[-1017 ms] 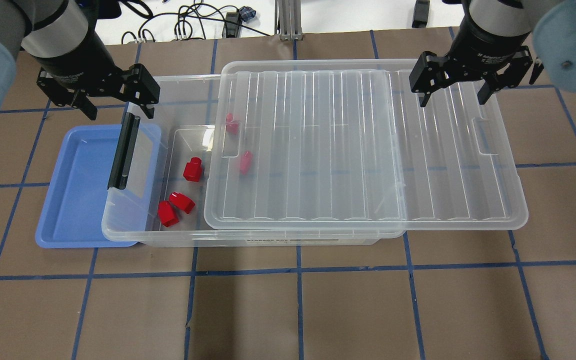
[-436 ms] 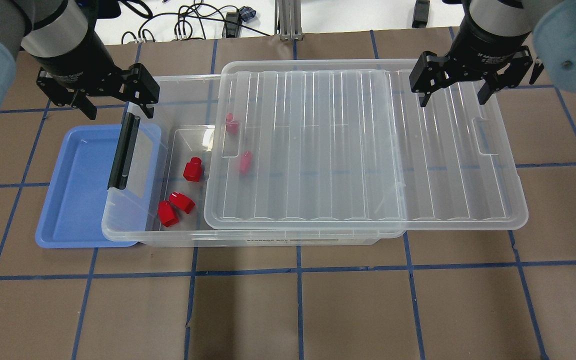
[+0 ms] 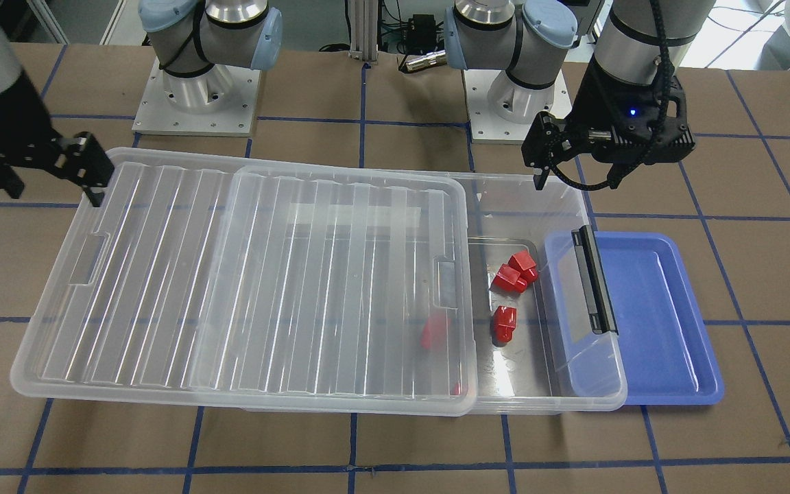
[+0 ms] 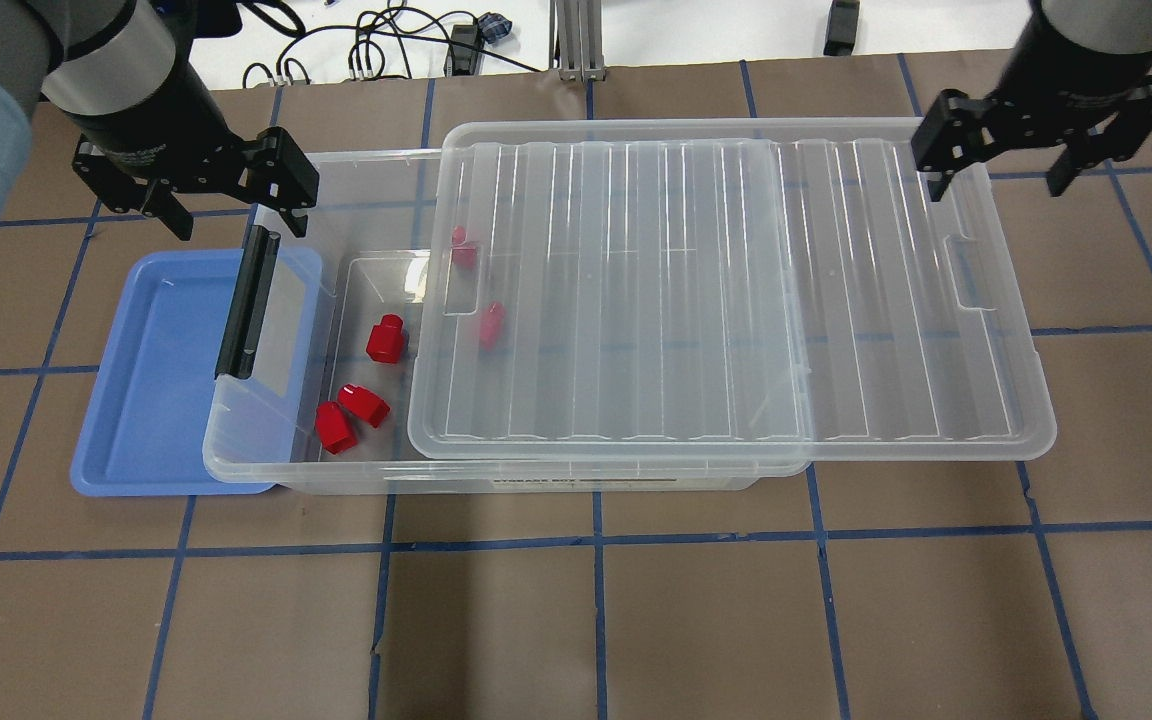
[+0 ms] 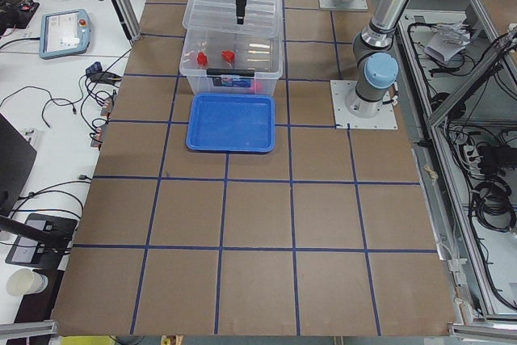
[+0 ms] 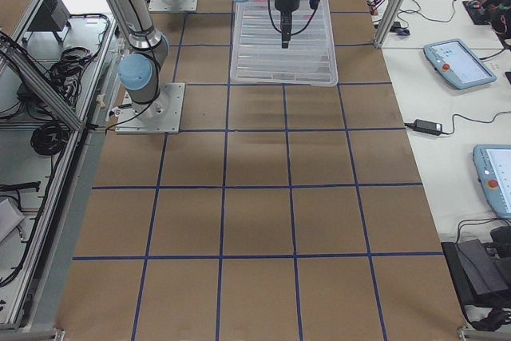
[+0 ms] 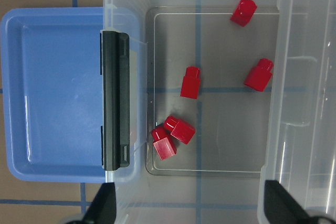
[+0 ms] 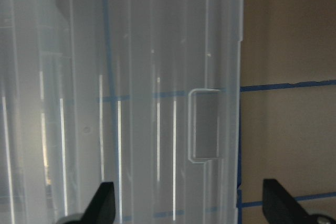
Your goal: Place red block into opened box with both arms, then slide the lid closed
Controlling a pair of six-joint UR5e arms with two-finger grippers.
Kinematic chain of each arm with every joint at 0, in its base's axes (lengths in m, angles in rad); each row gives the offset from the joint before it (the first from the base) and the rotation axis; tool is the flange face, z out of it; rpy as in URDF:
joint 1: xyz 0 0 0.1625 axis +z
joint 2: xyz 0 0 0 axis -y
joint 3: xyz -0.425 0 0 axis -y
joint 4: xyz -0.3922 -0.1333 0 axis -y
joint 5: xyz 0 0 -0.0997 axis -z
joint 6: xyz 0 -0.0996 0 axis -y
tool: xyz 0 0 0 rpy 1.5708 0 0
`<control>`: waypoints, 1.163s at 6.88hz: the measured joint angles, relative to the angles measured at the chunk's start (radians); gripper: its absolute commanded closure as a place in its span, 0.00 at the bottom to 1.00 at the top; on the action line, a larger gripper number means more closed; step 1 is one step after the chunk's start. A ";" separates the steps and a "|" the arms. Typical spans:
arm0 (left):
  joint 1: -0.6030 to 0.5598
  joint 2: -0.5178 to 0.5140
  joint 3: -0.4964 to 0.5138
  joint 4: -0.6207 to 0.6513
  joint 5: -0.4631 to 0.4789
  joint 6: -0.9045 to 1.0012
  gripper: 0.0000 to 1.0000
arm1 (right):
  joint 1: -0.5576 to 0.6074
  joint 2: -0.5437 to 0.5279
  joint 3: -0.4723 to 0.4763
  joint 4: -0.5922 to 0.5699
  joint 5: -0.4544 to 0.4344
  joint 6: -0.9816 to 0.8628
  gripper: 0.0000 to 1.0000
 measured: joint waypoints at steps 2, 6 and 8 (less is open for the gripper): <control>0.000 -0.002 0.000 0.001 0.000 0.000 0.00 | -0.158 0.039 0.053 -0.036 -0.013 -0.199 0.00; 0.000 -0.002 0.000 0.001 0.000 0.000 0.00 | -0.206 0.079 0.182 -0.109 -0.005 -0.231 0.00; 0.000 -0.003 0.000 0.001 0.000 0.000 0.00 | -0.203 0.089 0.206 -0.137 -0.002 -0.225 0.00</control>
